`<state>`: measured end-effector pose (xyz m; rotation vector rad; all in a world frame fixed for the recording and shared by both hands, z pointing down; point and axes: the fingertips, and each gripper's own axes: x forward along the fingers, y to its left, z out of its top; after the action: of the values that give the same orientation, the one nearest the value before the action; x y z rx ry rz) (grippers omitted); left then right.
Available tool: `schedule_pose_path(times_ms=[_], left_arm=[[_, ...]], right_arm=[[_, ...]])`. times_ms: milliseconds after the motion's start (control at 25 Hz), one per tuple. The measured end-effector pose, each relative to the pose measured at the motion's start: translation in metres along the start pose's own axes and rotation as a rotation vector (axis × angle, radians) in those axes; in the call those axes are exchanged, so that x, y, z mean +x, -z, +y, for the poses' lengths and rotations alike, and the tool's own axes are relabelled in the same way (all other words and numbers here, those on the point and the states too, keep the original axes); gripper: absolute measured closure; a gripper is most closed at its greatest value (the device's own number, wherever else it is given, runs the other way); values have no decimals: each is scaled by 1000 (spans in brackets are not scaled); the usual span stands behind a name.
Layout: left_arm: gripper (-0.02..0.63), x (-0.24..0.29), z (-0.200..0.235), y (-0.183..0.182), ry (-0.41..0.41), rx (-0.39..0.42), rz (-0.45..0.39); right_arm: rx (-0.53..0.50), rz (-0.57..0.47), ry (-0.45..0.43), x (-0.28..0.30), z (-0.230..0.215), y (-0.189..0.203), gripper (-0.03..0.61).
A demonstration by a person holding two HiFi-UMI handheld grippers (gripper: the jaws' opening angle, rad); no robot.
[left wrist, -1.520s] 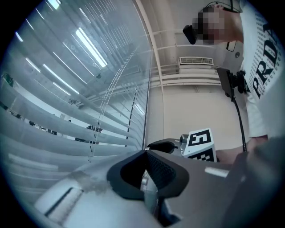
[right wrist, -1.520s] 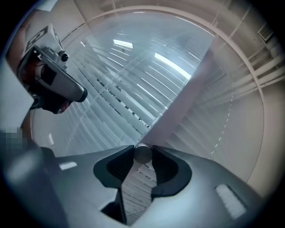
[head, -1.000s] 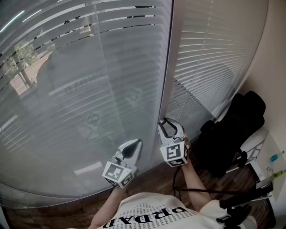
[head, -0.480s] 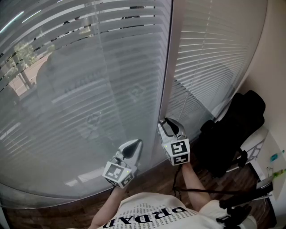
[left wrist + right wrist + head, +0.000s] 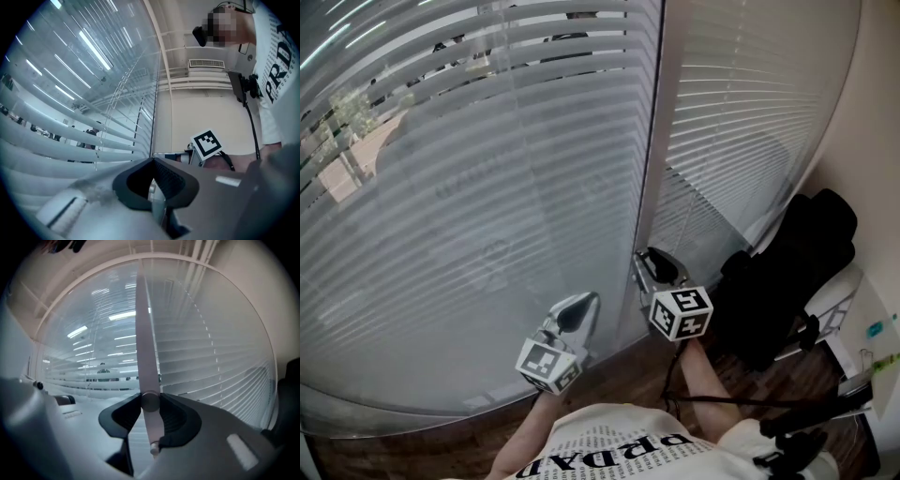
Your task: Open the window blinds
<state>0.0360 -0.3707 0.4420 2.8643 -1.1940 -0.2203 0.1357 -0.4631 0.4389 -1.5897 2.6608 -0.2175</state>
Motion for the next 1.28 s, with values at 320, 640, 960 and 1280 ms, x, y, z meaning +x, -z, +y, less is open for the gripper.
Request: schedule_pose_path(times_ms=[320,640,960,1280], left_arm=[[621,0,-2,-3,4,-6,-1],[621,0,0,-4,0,-6,-6],[621,2,-2,-3,4,-9,-6],[621,2,0,-5,1,-7,-8]], right_arm=[[30,-31,-3,0,0,-2,445],[-386,40,31,-1,6,-2,443],[-758,81,58,1,16,-2,443],[-663,74,44,1,15,-2,445]])
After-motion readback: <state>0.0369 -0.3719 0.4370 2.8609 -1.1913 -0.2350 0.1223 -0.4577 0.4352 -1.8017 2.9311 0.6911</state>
